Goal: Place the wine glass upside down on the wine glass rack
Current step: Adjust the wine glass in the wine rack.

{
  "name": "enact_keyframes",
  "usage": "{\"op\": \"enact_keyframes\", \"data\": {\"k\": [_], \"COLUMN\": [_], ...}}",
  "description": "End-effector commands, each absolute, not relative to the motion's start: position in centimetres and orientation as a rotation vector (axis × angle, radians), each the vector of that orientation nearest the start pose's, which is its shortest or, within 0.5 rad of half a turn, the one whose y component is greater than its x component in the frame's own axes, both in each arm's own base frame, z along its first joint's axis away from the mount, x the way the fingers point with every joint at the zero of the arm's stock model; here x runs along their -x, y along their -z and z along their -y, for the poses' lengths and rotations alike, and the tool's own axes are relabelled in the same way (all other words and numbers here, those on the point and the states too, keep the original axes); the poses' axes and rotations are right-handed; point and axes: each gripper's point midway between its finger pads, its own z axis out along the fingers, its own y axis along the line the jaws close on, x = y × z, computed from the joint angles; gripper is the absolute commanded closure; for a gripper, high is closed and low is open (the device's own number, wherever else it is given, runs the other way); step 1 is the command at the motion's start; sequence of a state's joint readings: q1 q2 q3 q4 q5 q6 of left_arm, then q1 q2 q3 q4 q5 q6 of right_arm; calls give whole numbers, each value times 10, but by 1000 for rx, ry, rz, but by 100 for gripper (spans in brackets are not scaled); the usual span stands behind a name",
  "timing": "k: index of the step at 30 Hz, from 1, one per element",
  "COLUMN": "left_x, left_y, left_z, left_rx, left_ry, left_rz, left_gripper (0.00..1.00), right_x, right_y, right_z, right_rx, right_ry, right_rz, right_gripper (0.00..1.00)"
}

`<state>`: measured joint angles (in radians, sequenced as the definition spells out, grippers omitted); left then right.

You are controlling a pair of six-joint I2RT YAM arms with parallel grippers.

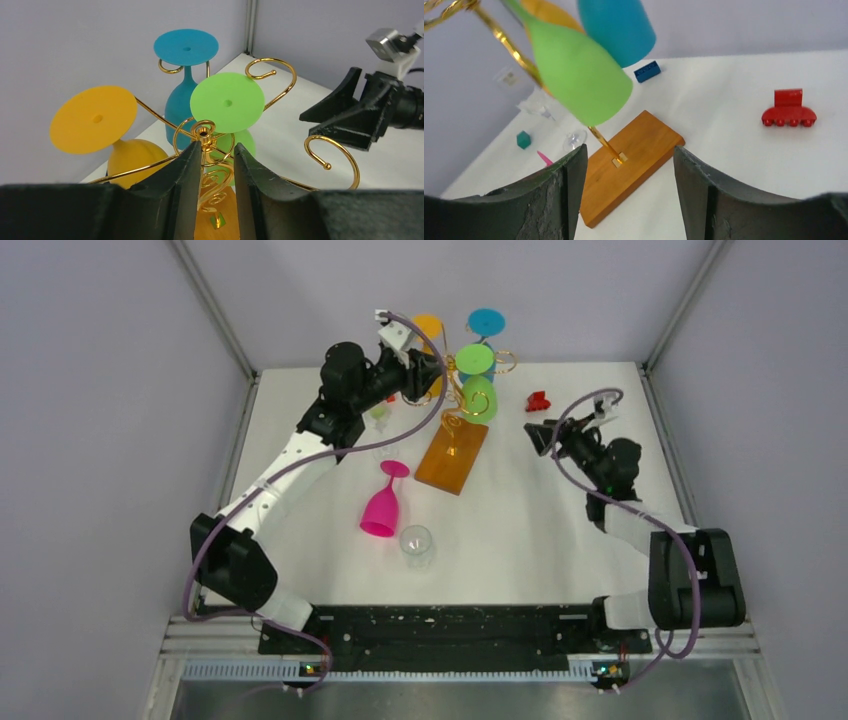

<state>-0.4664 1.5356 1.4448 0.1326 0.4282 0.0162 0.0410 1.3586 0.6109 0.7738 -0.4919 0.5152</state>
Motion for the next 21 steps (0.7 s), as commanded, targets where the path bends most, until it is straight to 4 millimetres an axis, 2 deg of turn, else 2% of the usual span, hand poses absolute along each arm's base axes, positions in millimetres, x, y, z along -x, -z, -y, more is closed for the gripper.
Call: {"op": "enact_keyframes", "data": {"k": [1, 6, 10, 18, 21], "left_x": [-398, -396, -397, -397, -397], "left_y": [-419, -419, -417, -418, -419], "left_z": [279, 278, 276, 274, 273], "left_rx": [-673, -671, -670, -666, -666], "left_ry": [673, 669, 660, 655, 654], "left_rz": [-1305, -1305, -1308, -1307, -1304], "left_gripper": [65, 65, 65, 66, 66], "right_x": [-358, -349, -359, -375, -381], "right_y": [-315, -320, -329, -342, -341], "right_z": [-137, -159, -176, -197, -205], "right_rx": [401, 564, 612, 635, 650], "right_ry": [-610, -519, -487, -467, -481], "right_rz": [-975, -815, -758, -697, -690], "right_gripper": [36, 35, 37, 47, 50]}}
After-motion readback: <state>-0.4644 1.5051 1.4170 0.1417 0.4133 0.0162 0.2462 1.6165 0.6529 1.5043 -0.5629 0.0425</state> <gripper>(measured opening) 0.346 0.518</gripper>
